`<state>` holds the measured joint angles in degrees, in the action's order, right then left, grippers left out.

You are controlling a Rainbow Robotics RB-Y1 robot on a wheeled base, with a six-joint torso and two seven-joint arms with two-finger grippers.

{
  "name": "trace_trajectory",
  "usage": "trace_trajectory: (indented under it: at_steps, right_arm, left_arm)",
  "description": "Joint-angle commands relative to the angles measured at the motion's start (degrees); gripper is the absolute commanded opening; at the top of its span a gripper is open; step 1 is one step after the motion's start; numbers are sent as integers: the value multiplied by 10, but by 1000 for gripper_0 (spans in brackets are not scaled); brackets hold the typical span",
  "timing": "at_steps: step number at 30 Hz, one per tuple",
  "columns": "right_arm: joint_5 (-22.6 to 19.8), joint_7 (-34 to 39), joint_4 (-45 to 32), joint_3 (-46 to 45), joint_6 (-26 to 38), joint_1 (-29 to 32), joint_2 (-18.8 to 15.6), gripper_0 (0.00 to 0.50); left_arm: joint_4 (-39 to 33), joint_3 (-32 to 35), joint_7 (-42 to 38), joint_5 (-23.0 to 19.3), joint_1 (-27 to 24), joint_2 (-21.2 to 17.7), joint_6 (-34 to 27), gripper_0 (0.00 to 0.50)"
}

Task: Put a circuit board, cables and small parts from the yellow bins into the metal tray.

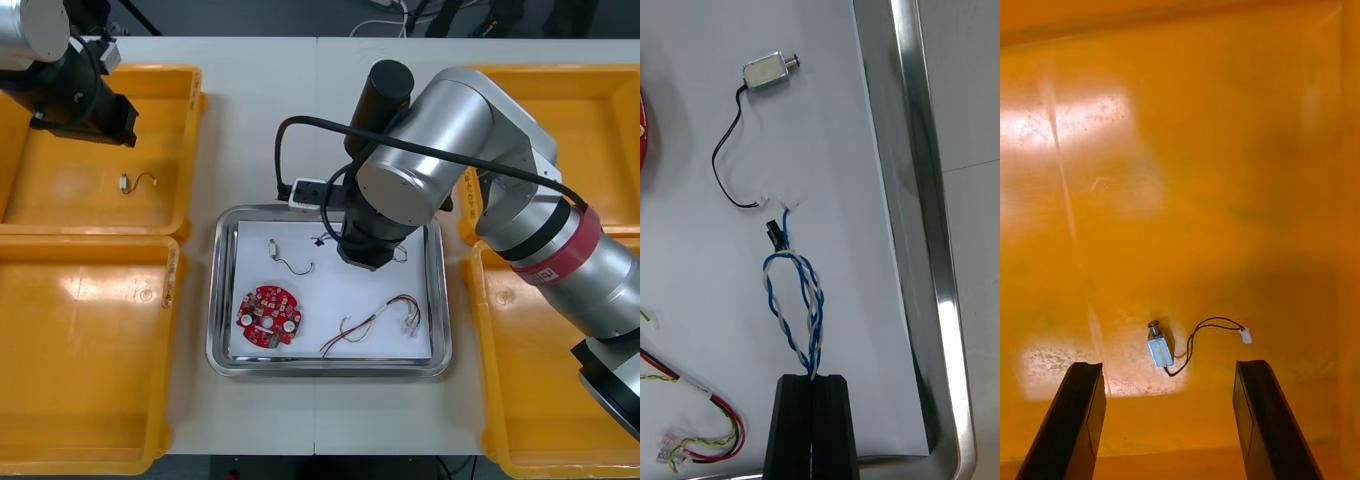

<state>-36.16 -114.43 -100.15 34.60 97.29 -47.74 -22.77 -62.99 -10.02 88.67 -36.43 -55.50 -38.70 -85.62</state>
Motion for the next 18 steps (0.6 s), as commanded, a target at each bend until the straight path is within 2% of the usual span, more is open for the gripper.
trace_trajectory:
  at_steps: [1, 8, 18]
  right_arm:
    - [11, -80, 20, 4, -25, 1, 0, 0]
    - [14, -140, 40, 4, -58, 10, -8, 0]
    - [13, -154, 40, 4, -80, 40, -30, 0]
  left_arm:
    - [-6, 13, 47, 0, 23, -23, 18, 500]
    - [-6, 4, 53, -7, 48, -23, 38, 500]
    - [-6, -12, 52, -10, 79, -23, 77, 500]
